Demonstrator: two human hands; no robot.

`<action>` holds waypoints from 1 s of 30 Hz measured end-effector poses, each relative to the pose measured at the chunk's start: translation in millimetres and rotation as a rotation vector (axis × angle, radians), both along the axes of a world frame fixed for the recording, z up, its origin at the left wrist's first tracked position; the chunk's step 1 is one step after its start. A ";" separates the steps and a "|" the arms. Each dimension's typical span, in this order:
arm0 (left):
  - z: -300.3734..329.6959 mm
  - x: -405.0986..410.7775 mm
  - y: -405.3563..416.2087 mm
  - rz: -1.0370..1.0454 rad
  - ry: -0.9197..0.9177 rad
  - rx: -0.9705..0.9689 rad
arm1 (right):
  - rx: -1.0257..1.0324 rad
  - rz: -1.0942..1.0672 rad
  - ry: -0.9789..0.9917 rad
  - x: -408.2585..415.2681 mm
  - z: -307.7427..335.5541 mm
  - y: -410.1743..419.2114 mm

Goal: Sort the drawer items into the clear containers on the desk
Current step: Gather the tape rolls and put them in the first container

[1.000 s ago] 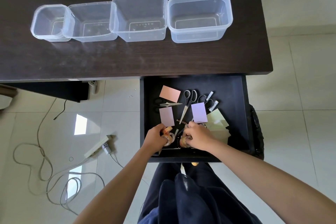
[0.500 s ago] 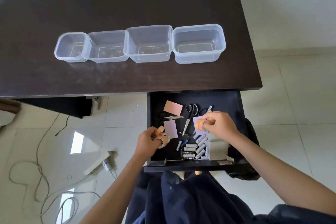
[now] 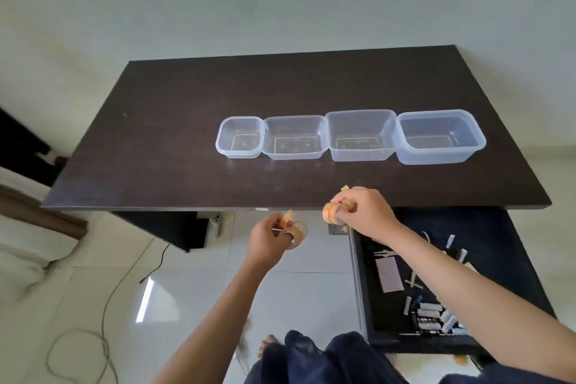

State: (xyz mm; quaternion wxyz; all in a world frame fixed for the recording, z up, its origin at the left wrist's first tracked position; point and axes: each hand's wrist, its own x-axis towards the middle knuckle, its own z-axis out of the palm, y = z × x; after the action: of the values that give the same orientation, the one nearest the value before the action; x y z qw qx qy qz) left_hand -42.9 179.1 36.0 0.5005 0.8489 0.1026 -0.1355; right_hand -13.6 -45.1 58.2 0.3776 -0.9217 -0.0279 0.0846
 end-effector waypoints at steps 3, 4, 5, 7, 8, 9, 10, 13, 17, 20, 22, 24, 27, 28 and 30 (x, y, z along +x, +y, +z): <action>19.2 19.4 50.4 0.022 -0.077 0.026 | -0.012 0.025 -0.035 21.4 9.6 59.5; 25.3 27.2 65.0 0.029 -0.097 0.030 | -0.010 0.038 -0.041 28.9 13.9 75.7; 30.8 35.5 78.4 0.037 -0.111 0.036 | -0.009 0.049 -0.047 36.3 17.9 90.3; 42.2 56.7 99.4 0.051 -0.139 0.061 | -0.017 0.069 -0.064 54.0 28.0 115.5; 47.7 66.8 104.9 0.055 -0.151 0.078 | -0.028 0.074 -0.070 62.0 33.0 124.3; 52.5 79.0 112.9 0.058 -0.165 0.090 | -0.044 0.074 -0.074 71.7 37.8 135.4; 56.4 91.2 119.0 0.057 -0.175 0.097 | -0.060 0.072 -0.078 81.4 41.6 145.2; 62.0 130.6 131.2 0.066 -0.173 0.106 | -0.087 0.084 -0.074 111.2 49.7 166.6; 61.9 182.0 138.9 0.033 -0.161 0.157 | -0.136 0.109 -0.045 154.3 50.5 183.2; 55.4 219.1 142.7 0.008 -0.149 0.190 | -0.200 0.137 -0.038 191.6 42.1 189.4; 46.8 238.7 145.5 -0.002 -0.136 0.198 | -0.232 0.157 -0.028 215.8 36.8 191.3; 39.8 253.3 146.7 -0.039 -0.111 0.220 | -0.247 0.193 -0.013 235.4 31.8 193.8; 32.4 266.9 145.2 -0.113 -0.087 0.244 | -0.297 0.299 0.042 256.2 22.9 195.7; 30.2 269.2 144.7 -0.131 -0.079 0.251 | -0.312 0.331 0.060 261.0 20.3 195.6; 26.2 270.8 146.2 -0.156 -0.064 0.242 | -0.328 0.387 0.084 266.6 16.0 195.8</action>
State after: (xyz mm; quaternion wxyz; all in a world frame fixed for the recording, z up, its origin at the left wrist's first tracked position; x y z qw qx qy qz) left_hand 227.9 325.3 62.2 0.3854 0.9123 0.0360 -0.1337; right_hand 253.0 150.6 74.2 0.2007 -0.9437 -0.1743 0.1968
